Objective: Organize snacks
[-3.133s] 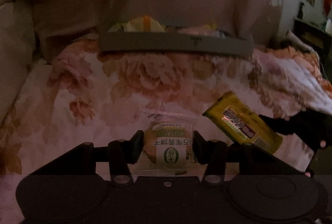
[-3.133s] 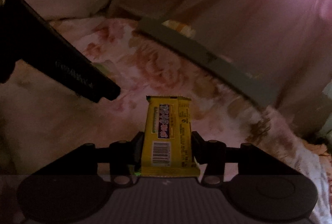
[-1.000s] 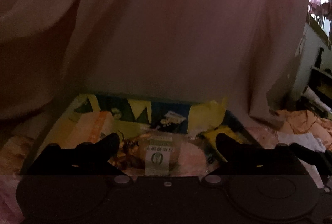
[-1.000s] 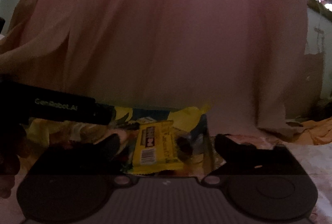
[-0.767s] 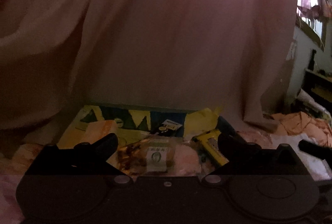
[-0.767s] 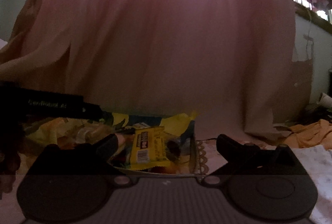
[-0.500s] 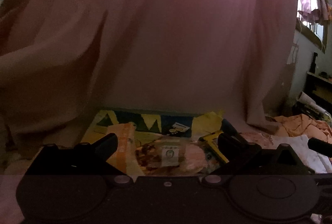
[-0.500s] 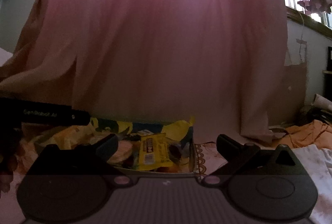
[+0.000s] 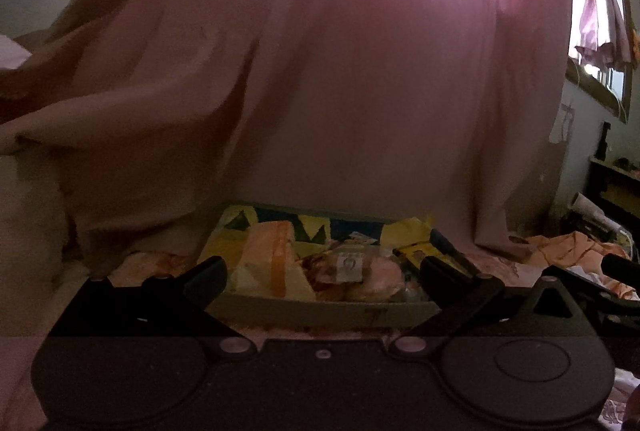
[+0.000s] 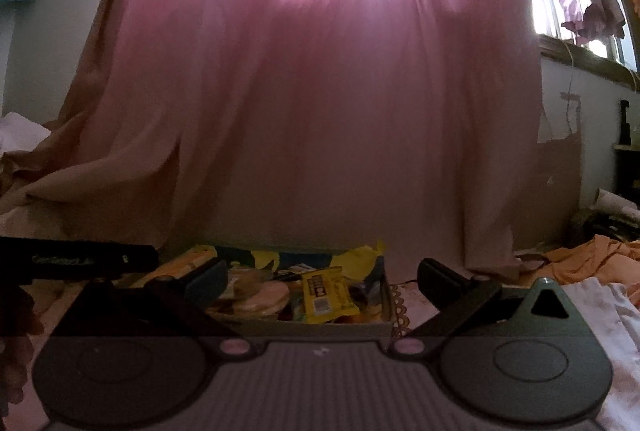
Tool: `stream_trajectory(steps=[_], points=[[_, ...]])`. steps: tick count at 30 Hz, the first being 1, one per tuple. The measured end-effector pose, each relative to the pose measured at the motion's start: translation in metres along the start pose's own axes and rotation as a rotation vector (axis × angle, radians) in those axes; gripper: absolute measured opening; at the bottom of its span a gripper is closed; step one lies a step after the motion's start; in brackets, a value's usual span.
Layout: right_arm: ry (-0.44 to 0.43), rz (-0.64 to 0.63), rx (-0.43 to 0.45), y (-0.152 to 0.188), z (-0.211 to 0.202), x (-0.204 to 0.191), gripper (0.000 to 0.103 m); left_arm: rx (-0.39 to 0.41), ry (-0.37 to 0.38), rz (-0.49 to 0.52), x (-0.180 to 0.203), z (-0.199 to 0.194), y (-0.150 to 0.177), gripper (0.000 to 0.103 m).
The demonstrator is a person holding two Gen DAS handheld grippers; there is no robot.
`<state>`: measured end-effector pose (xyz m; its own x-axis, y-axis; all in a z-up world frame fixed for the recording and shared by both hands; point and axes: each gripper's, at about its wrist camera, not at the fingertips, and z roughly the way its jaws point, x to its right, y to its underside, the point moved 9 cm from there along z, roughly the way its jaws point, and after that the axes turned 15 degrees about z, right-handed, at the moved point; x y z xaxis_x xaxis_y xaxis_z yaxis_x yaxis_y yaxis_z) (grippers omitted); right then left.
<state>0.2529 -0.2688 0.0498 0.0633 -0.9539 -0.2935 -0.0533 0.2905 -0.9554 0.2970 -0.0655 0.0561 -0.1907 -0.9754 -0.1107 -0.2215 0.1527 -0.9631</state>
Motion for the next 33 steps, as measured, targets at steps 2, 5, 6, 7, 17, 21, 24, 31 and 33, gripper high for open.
stream_trajectory(steps=[2,5,6,7,17,21,24,31,33], points=[[0.003,-0.005,0.006,0.001,-0.007,-0.002,0.103,0.004,-0.008,-0.007,-0.003,-0.010,0.005,0.102],[0.000,-0.014,0.015,0.001,-0.018,-0.007,0.103,0.006,-0.025,-0.003,-0.007,-0.024,0.013,0.102],[-0.002,-0.018,0.019,0.002,-0.022,-0.009,0.103,0.006,-0.030,-0.003,-0.009,-0.028,0.015,0.102],[-0.004,-0.020,0.020,0.002,-0.024,-0.011,0.103,0.009,-0.034,-0.007,-0.010,-0.032,0.017,0.102],[-0.021,-0.028,0.024,0.019,-0.056,-0.031,0.103,0.028,-0.073,-0.019,-0.025,-0.072,0.035,0.102],[-0.013,-0.019,-0.002,0.032,-0.066,-0.033,0.103,0.031,-0.077,-0.025,-0.027,-0.088,0.044,0.102],[-0.007,-0.014,-0.017,0.040,-0.076,-0.033,0.103,0.023,-0.084,-0.033,-0.028,-0.098,0.052,0.102],[0.014,0.003,-0.035,0.052,-0.095,-0.028,0.103,0.008,-0.097,-0.039,-0.028,-0.117,0.067,0.102],[0.016,0.007,-0.032,0.052,-0.100,-0.027,0.103,0.006,-0.101,-0.037,-0.028,-0.123,0.070,0.102]])
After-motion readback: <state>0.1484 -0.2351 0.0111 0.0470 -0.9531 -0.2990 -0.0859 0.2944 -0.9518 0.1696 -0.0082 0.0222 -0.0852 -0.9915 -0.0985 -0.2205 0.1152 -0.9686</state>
